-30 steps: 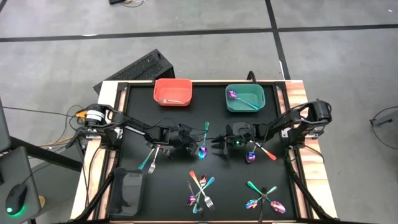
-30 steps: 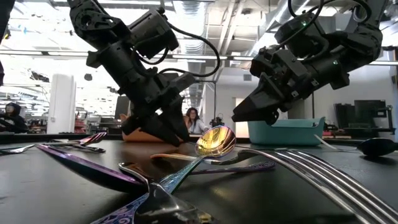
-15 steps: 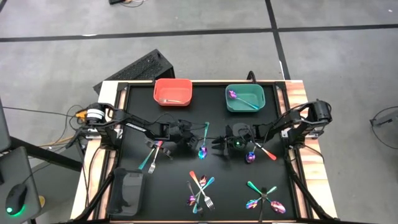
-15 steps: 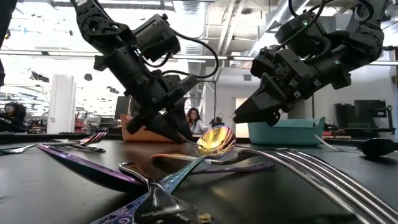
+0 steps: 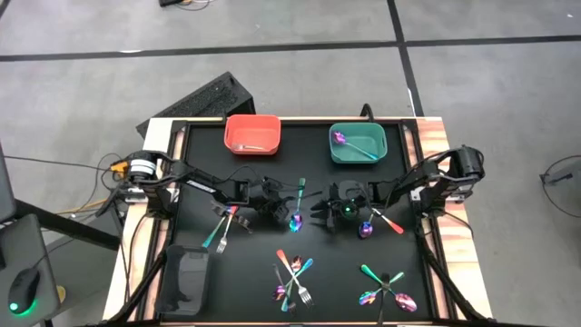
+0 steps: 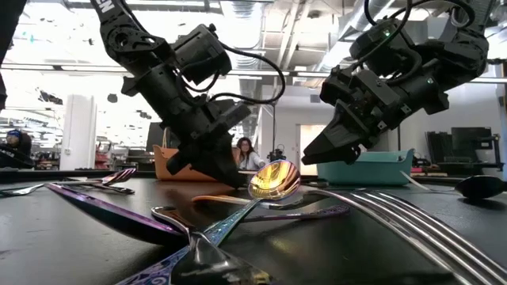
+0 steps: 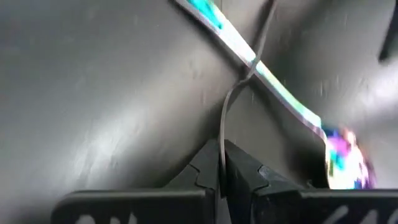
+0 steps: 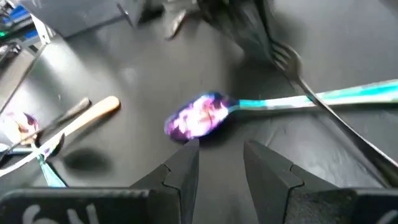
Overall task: Sort silverware by color (type)
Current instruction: Put the black fork into the black bin
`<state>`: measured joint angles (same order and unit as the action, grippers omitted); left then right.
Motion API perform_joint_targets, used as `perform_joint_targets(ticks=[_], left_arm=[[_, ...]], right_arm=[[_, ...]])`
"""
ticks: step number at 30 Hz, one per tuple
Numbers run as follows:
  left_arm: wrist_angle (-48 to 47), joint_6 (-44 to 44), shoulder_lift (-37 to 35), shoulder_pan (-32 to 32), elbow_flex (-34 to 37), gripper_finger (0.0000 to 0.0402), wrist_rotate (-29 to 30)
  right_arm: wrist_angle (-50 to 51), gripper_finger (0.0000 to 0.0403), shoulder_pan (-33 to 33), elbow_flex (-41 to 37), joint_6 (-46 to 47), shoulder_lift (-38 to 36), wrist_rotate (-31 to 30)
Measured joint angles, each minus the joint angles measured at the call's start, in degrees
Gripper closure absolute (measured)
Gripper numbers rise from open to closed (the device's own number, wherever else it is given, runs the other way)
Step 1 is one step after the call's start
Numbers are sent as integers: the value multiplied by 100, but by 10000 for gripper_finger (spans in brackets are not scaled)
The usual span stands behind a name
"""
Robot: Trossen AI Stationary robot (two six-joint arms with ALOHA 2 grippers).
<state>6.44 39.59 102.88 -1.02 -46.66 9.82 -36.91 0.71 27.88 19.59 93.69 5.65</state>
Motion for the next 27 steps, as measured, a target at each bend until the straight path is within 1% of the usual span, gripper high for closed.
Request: perform_joint_targets(ticks=[2,5,9,11,13,17,18,21,22,24,27], left_arm=[[-425,-94,-212,138,1,401,19],[-1249,-88,-652,407,3,401,416],[-2470,90,-1443,836,5,401,1091],[-3117,99,-1890,1108,5,401,1128],[-3714,-13,-2316,1456,5,401,1012],[-5040,-151,-3070,2324,-83,401,518],[-5435,-33,-3223,2538,-153,401,471],[-6448,880,-3603,3129,-398,401,412],[-6742,1138,-3697,3314,-485,401,306],[-7229,1315,-3833,3636,-659,401,-111],[-7794,1180,-3997,4000,-853,401,-912]], right_arm=[[119,258,40,0,72,0,-16],[159,258,93,-2,77,0,-24],[74,258,112,-2,83,0,-194],[-48,258,81,0,92,0,-223],[-181,258,59,0,92,0,-223],[-318,258,18,0,-39,0,-221],[-345,258,2,0,-51,0,-220],[-418,258,-67,0,-54,0,-219],[-440,258,-87,0,-55,0,-219],[-494,258,-133,0,-57,0,-216],[-615,258,-184,37,-58,2,-168]])
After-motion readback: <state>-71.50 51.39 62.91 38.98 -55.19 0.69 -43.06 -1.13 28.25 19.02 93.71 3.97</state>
